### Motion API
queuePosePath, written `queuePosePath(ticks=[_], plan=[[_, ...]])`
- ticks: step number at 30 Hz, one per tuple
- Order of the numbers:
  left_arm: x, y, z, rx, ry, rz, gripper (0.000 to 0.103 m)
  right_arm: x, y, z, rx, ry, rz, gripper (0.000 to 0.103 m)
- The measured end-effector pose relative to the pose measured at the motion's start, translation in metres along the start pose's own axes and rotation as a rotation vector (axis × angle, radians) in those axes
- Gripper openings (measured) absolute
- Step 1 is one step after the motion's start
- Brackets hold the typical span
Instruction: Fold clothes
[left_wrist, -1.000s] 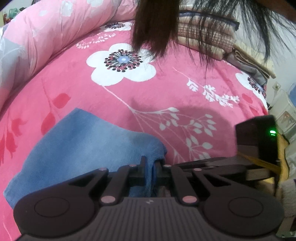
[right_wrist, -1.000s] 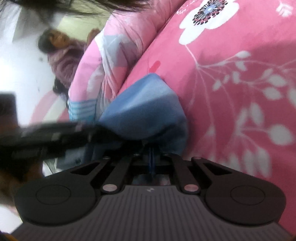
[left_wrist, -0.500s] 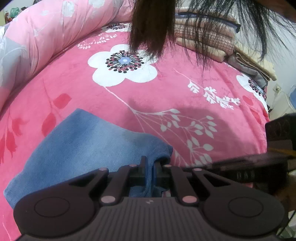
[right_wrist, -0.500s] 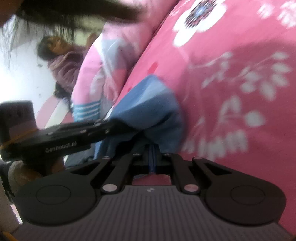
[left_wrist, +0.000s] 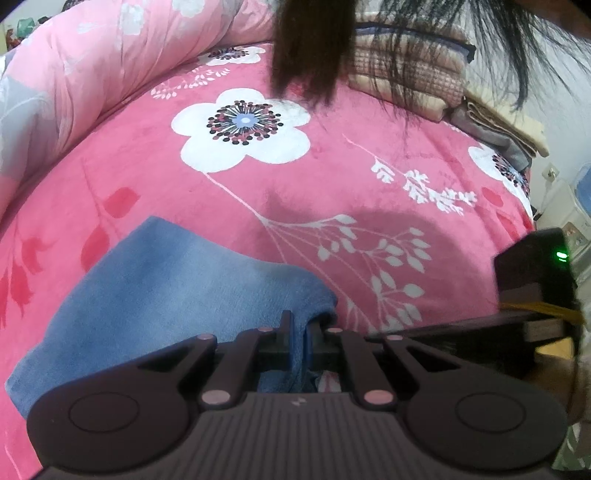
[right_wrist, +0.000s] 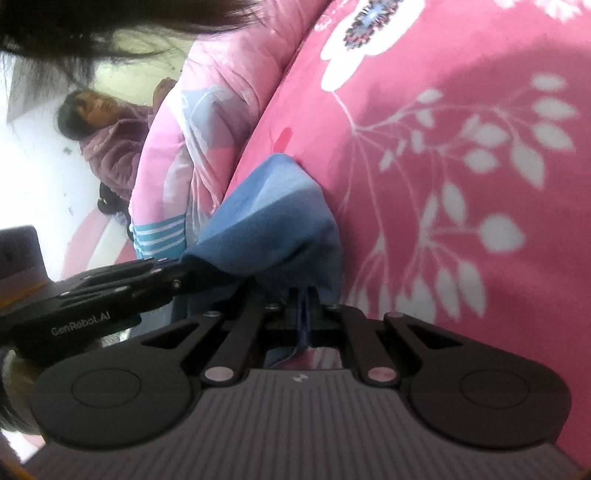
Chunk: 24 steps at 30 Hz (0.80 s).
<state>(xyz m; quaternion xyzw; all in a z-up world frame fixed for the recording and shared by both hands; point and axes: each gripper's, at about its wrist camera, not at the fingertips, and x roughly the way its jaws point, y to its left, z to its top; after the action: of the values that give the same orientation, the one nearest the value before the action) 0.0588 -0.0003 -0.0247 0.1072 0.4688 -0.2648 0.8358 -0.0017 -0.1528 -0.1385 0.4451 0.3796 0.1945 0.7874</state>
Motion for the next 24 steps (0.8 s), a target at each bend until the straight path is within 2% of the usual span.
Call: queuePosePath(ticks=[4, 11, 15, 17, 21, 24], plan=[[0.000, 0.000, -0.001, 0.008, -0.002, 0.008, 0.006, 0.030, -0.004, 0.001, 0.044, -0.032, 0.050, 0.000], [0.000, -0.003, -0.002, 0.005, -0.013, 0.005, 0.006, 0.005, -0.009, -0.007, 0.087, -0.005, 0.057, 0.001], [0.002, -0.007, -0.007, 0.062, -0.018, 0.038, 0.006, 0.033, -0.011, -0.006, 0.122, -0.034, 0.088, 0.000], [0.006, -0.015, -0.012, 0.139, -0.015, 0.046, 0.006, 0.033, -0.012, -0.006, 0.140, -0.036, 0.094, 0.000], [0.018, -0.037, -0.032, 0.356, -0.016, 0.117, 0.008, -0.002, -0.018, 0.000, 0.125, -0.045, 0.032, 0.003], [0.025, -0.041, -0.040, 0.391, -0.009, 0.144, 0.009, -0.029, -0.020, 0.012, 0.080, -0.081, -0.017, 0.004]])
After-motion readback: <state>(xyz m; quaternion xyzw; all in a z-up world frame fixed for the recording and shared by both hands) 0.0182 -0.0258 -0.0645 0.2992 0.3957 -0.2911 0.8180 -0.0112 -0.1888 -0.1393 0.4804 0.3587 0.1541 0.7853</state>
